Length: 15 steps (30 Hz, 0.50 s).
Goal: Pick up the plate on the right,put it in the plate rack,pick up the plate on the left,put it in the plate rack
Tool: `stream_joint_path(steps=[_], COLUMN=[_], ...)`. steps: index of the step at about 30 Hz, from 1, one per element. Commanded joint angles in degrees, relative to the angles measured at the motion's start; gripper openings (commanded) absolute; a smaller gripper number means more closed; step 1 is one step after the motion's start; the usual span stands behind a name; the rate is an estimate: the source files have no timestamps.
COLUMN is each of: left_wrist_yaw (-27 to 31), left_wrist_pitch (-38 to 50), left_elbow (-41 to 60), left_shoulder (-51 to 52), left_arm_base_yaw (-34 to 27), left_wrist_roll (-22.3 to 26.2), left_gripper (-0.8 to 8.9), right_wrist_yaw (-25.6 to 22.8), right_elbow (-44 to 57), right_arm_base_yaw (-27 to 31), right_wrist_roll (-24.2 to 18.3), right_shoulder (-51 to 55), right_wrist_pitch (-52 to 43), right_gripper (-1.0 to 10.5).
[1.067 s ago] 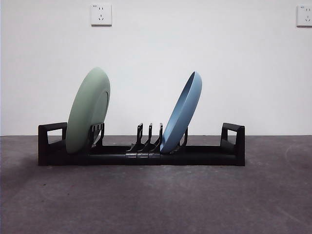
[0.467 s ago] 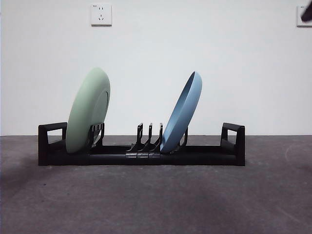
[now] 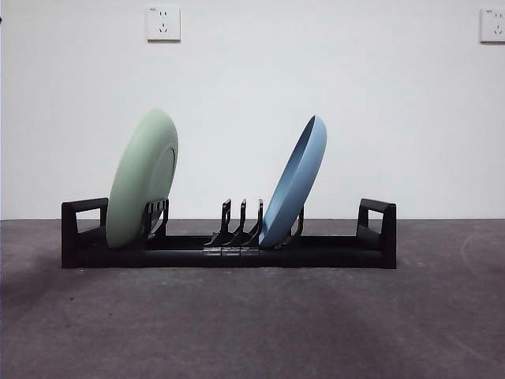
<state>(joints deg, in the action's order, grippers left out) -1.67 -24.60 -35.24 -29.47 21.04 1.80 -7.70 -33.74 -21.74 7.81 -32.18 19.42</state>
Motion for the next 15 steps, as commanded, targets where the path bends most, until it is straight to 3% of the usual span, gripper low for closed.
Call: stream_joint_path(steps=[1, 10, 12, 15], left_wrist_yaw=[0.07, 0.07, 0.66, 0.11], left_wrist_pitch=[0.02, -0.39, -1.36, -1.77], left_elbow=[0.24, 0.24, 0.24, 0.61], left_shoulder=[-0.44, -1.99, -0.66, 1.77], left_arm_base_yaw=[-0.02, 0.09, -0.24, -1.55], left_wrist_roll=[-0.68, -0.52, 2.71, 2.73], left_gripper=[-0.03, -0.03, -0.03, -0.03], right_wrist_yaw=[-0.17, -0.17, -0.17, -0.17], right_elbow=[0.26, 0.26, 0.26, 0.26], right_arm_base_yaw=[-0.07, -0.07, -0.07, -0.07], right_wrist_roll=[0.7, 0.7, 0.7, 0.7], right_shoulder=[-0.04, -0.04, -0.04, -0.04], right_wrist_pitch=[-0.48, -0.48, -0.48, -0.48], right_gripper=[0.0, 0.0, 0.0, 0.0])
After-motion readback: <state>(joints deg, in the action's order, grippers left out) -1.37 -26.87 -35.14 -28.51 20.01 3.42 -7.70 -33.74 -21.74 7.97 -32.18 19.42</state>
